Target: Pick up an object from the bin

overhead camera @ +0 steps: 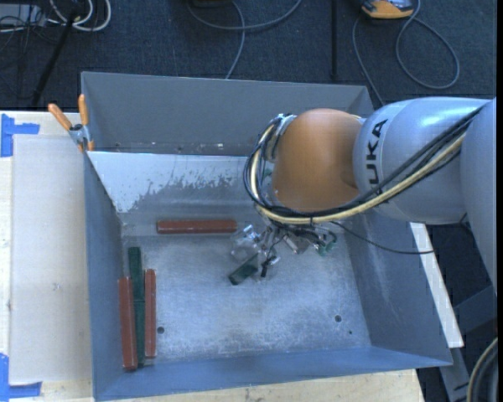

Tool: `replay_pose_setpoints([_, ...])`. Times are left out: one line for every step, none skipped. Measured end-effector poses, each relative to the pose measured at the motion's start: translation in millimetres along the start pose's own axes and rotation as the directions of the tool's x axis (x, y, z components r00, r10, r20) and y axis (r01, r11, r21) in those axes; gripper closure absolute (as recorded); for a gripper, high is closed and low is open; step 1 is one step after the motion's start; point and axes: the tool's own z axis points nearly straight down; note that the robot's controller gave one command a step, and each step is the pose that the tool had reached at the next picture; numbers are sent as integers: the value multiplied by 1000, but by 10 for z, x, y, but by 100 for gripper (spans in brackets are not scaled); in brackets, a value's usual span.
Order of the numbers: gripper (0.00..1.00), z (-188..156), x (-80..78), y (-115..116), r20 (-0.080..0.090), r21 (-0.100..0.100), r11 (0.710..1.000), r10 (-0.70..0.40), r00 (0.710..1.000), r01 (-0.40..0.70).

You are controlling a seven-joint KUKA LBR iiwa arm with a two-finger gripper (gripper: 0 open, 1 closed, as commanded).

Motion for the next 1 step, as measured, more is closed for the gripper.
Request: replay_pose_setpoints([100, 0, -4, 3, -3, -2, 1000, 2, 1000, -2])
